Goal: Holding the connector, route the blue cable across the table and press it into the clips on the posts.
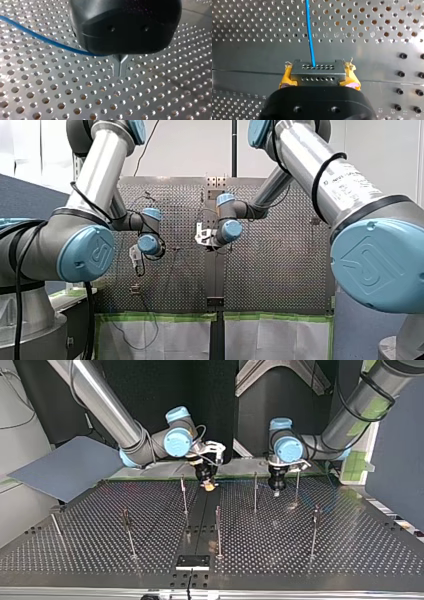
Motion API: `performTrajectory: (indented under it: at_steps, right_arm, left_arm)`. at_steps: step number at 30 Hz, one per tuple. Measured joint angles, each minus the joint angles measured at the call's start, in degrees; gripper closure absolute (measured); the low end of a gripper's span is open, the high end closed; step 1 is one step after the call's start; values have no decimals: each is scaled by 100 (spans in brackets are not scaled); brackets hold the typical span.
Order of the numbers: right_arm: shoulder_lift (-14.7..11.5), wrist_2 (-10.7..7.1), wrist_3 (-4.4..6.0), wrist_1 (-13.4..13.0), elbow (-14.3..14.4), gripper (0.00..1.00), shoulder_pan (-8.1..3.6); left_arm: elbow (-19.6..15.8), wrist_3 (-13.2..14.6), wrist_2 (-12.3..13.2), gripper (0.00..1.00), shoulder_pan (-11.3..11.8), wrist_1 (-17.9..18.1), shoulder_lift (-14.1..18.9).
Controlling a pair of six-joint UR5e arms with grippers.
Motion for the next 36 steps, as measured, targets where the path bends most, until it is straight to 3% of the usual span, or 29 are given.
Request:
performTrajectory:
  at_steps: [9,12,14,16,17,18,20,25,36]
  right_arm:
    - [0,0,0,0,-34,100,-67]
    - [0,0,0,0,-36,100,-75]
    - [0,-3,-2,0,-37,100,-77]
    - [0,-6,-5,1,-36,100,-74]
    - [0,-7,-5,2,-37,100,-71]
    - [0,-7,-4,4,-37,100,-69]
    - [0,-8,-3,6,-37,100,-66]
    - [-3,-8,0,14,-36,100,-63]
    - [-15,-12,0,38,-82,100,-79]
  left_arm:
    - [151,-29,49,100,40,-66,-6]
    - [156,-30,50,93,39,-93,-5]
    - [156,-31,50,66,32,-131,-3]
    - [156,-33,50,66,22,-167,-3]
    - [156,-38,52,35,15,-198,-2]
    - [157,-44,51,35,8,-226,-2]
    - [158,-46,47,0,-10,-304,0]
    - [158,27,15,0,-64,-523,8]
    - [43,385,-356,0,-263,-1119,209]
